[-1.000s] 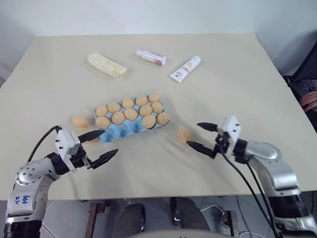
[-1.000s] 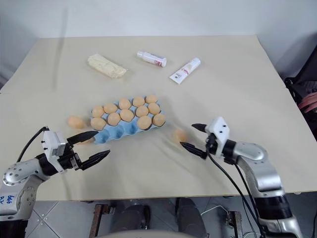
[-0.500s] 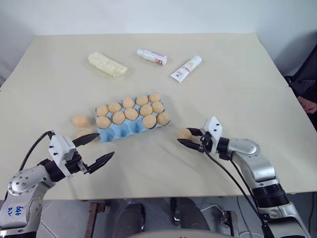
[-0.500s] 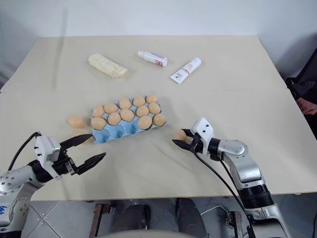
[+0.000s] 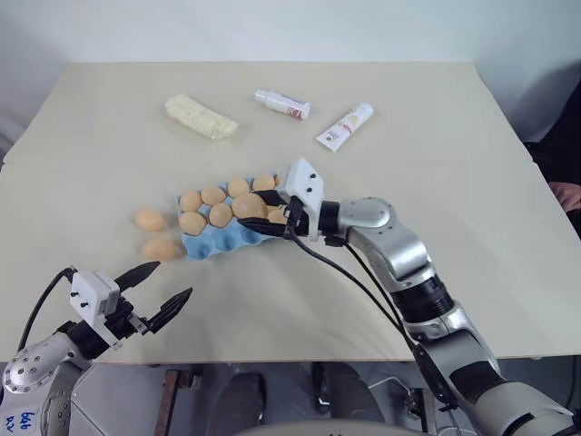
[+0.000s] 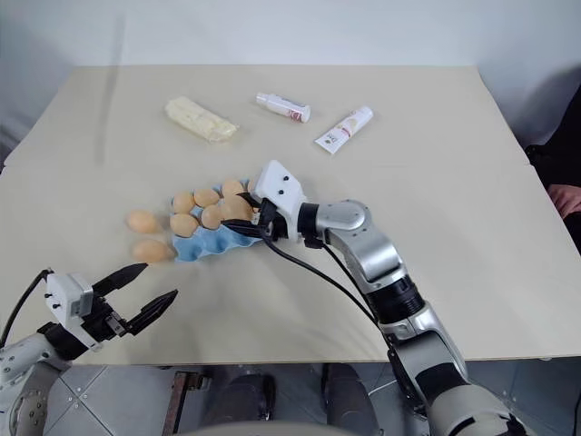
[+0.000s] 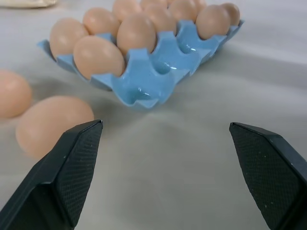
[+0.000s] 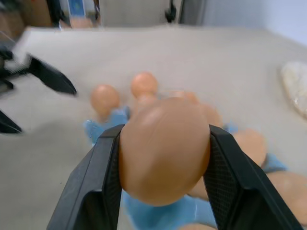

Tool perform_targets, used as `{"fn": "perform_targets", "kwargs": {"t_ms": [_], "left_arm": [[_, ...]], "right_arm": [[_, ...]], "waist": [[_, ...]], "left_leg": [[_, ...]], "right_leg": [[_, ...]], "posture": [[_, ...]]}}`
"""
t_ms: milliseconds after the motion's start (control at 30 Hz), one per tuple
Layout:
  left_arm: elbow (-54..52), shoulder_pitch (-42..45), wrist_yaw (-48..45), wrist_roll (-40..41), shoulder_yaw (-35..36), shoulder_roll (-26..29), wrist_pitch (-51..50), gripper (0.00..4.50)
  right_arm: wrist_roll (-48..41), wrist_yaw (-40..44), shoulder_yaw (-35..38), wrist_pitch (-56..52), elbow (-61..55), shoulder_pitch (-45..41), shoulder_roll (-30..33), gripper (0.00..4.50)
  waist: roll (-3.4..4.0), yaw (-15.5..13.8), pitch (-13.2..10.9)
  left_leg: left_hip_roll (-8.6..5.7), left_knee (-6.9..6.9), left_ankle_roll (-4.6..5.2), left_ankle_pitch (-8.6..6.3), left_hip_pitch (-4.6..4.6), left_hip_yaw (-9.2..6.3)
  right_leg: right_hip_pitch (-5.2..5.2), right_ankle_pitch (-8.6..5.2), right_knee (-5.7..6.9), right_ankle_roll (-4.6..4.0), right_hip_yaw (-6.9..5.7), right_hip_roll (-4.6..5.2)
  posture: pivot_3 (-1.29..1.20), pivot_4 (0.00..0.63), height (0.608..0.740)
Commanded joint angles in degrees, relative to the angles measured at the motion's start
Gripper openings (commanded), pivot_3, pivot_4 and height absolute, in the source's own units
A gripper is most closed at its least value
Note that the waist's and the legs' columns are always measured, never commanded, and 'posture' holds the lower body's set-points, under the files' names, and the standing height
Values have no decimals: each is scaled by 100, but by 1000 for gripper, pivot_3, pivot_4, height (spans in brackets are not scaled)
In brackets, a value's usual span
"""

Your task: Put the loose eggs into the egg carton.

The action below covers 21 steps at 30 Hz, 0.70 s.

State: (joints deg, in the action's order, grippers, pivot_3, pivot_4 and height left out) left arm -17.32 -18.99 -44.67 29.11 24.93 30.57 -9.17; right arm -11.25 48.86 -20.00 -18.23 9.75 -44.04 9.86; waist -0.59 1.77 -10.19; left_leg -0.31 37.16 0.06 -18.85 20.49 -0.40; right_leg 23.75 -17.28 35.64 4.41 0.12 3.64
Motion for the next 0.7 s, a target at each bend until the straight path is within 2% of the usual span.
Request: {"fn": "perform_targets", "kwargs": {"t_ms": [33, 200, 233, 400, 600, 700], "left_arm": [[-252, -84, 129, 67, 156, -77, 129, 4500], [-358, -176, 221, 70, 127, -146, 146, 4500], [-372, -183, 235, 70, 115, -154, 143, 4500], [-372, -179, 253, 75, 87, -153, 132, 4500], [-162, 59, 197, 100, 137, 18, 70, 4500], [-94, 78, 94, 153, 212, 125, 23, 4500]], "right_arm": [[158, 56, -10, 389, 440, -173, -179, 2628], [157, 179, 54, 514, 442, -106, -287, 4274], [105, 219, 95, 476, 275, -53, -251, 4451], [-279, 612, 480, 548, -812, 544, 356, 4451], [-927, 1438, 1524, 1378, -1584, 2264, 1601, 4451], [-1276, 1837, 1926, 1703, -1816, 3098, 2024, 4451]], "waist": [[0, 4, 0], [-2, 8, 2], [-3, 9, 2], [-3, -7, 2], [-11, -84, 6], [-9, -71, 5]], "left_leg": [[0, -1, -1, -2, 2, 0], [0, 3, -5, -3, 40, 2], [0, 10, -10, 0, 68, 6], [0, 11, -24, 8, 84, 7], [-5, 20, 8, -10, 80, 3], [-3, 15, 7, -9, 73, 8]], "right_leg": [[2, 0, 0, 0, -1, -1], [34, 0, 11, 1, -2, -2], [62, 1, 24, 2, 1, -2], [79, 2, 26, 3, 1, -5], [60, 4, -2, 8, 1, 0], [60, 4, -1, 8, 4, -4]], "posture": [[0, 150, 740], [0, 150, 740], [0, 150, 740], [0, 150, 740], [0, 150, 740], [0, 150, 740]]}}
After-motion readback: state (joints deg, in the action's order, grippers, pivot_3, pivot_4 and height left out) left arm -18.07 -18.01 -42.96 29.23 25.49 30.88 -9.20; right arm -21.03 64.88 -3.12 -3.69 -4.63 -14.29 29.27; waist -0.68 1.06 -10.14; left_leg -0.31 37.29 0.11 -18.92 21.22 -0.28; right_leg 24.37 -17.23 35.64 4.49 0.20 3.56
